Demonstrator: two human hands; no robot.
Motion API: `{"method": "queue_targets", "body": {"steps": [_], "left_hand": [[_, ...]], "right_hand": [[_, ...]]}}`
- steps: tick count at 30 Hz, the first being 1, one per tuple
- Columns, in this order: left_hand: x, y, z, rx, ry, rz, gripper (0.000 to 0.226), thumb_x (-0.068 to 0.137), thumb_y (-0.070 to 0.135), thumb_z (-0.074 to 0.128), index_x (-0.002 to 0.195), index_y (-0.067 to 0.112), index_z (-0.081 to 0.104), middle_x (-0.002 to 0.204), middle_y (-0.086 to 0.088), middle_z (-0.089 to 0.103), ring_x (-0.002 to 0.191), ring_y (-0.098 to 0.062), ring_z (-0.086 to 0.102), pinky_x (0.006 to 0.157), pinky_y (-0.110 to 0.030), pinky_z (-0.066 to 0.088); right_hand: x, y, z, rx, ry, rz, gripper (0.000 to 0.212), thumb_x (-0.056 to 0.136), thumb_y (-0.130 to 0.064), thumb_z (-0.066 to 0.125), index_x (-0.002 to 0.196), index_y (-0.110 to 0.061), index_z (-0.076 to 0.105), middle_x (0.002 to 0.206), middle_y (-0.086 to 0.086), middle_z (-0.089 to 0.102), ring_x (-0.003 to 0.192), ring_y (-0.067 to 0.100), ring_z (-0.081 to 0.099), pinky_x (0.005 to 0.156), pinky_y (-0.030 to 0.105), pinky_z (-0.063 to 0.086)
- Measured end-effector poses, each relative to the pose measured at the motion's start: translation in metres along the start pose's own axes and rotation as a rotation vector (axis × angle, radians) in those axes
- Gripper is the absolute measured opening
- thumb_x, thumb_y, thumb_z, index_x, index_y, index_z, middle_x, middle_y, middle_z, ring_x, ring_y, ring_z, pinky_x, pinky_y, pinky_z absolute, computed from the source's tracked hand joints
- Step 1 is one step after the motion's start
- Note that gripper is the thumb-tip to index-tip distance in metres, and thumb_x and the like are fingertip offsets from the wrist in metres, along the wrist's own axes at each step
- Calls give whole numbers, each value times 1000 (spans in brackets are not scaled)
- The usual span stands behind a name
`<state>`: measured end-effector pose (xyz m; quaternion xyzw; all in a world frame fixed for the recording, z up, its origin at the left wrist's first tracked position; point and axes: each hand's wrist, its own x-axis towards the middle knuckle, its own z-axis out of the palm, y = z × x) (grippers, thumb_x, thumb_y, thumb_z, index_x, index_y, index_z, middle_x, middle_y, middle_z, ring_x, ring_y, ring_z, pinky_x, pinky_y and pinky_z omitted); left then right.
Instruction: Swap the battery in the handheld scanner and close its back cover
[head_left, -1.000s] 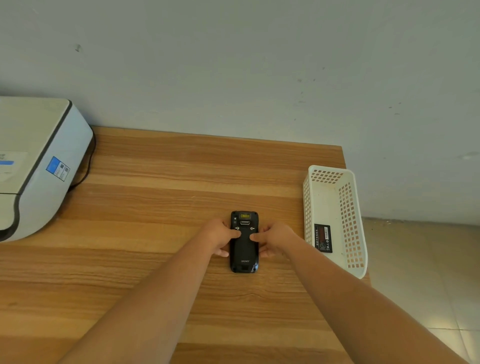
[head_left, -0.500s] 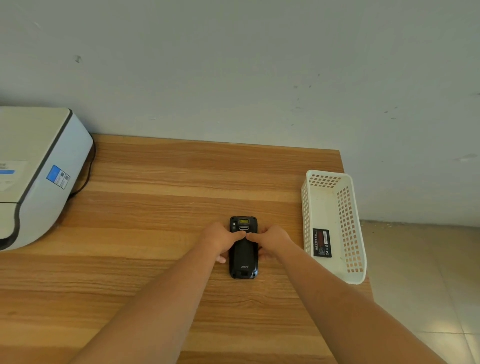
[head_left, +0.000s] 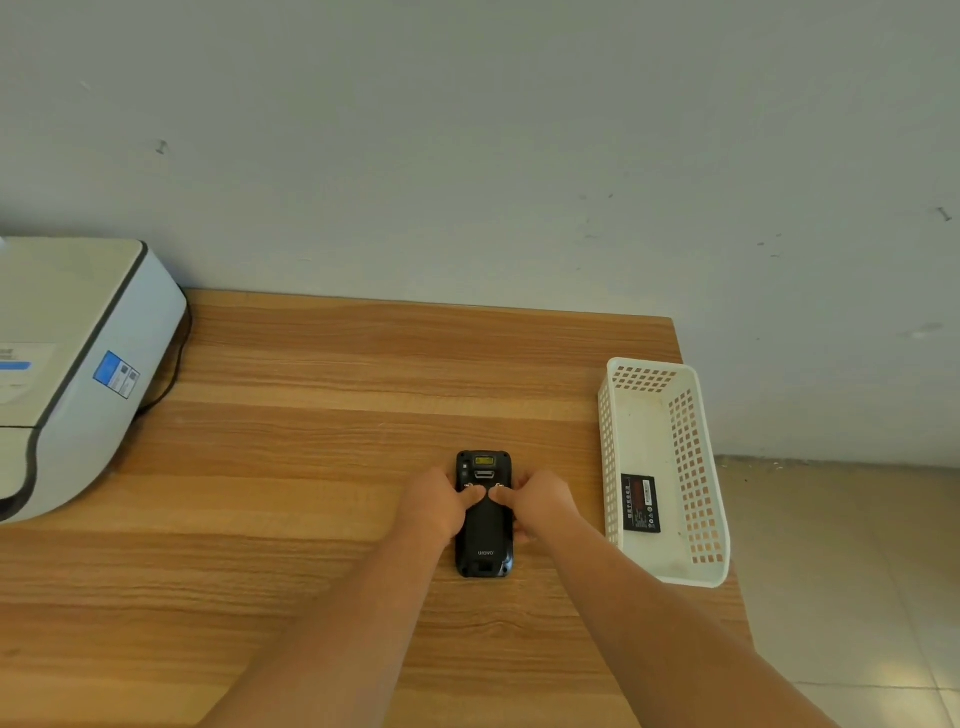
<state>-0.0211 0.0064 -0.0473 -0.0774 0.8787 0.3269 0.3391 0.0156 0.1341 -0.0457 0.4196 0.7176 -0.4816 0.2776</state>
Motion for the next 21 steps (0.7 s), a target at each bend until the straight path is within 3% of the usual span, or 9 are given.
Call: {"method": "queue_targets", "body": {"steps": [3, 6, 10, 12, 15, 18, 20, 21], "left_hand": [[-3, -4, -2, -161, -60, -53, 24, 88, 29, 70, 98, 15, 52, 84, 1, 58, 82, -20, 61, 69, -38, 60], [-2, -11, -3, -276, -93, -92, 23, 85, 15, 73, 102, 12, 57, 99, -8, 65, 92, -24, 64, 74, -45, 61], [-1, -15, 3, -225, -16, -38, 16, 86, 13, 71, 95, 15, 58, 91, -6, 64, 80, -19, 63, 66, -39, 60], [-4, -15, 3, -186, 1, -10, 15, 86, 16, 71, 91, 17, 57, 88, -4, 64, 79, -18, 62, 68, -40, 60], [-7, -18, 3, -85, 12, 37, 25, 86, 26, 71, 105, 14, 60, 87, 2, 63, 84, -17, 63, 81, -41, 58], [-15, -16, -5, -18, 19, 36, 46, 87, 44, 66, 120, 13, 56, 101, 1, 62, 93, -16, 60, 84, -34, 54], [-25, -8, -15, 30, 35, 79, 53, 89, 52, 59, 124, 13, 55, 115, -3, 63, 101, -17, 59, 84, -28, 47], [-32, 0, -22, 24, 41, 104, 52, 89, 56, 56, 122, 15, 56, 117, -2, 63, 103, -17, 58, 84, -27, 45]], "right_hand": [[-1, 10, 0, 80, 7, -13, 20, 87, -26, 72, 94, -18, 54, 92, 7, 68, 84, 24, 71, 78, 42, 61], [0, 15, 1, 126, 8, -29, 17, 86, -19, 73, 95, -19, 58, 93, 6, 69, 86, 24, 70, 79, 43, 61], [1, 15, 2, 87, 29, -44, 17, 86, -20, 72, 87, -22, 55, 94, 7, 70, 85, 23, 71, 77, 42, 61], [-1, 16, 2, 88, 28, -53, 16, 86, -22, 72, 94, -20, 58, 93, 5, 70, 84, 22, 71, 77, 41, 61], [-6, 23, 1, 72, 25, -90, 28, 85, -32, 73, 104, -19, 59, 94, 1, 70, 83, 19, 70, 78, 39, 61], [-19, 18, -9, 27, 45, -108, 47, 84, -46, 70, 117, -15, 59, 98, -3, 67, 81, 13, 66, 70, 32, 58], [-36, 14, -21, -22, 43, -123, 46, 88, -51, 63, 121, -18, 56, 97, -6, 61, 78, 8, 60, 61, 22, 49], [-45, 12, -27, -9, 52, -151, 47, 89, -51, 61, 123, -19, 56, 98, -7, 60, 80, 8, 59, 65, 22, 49]]}}
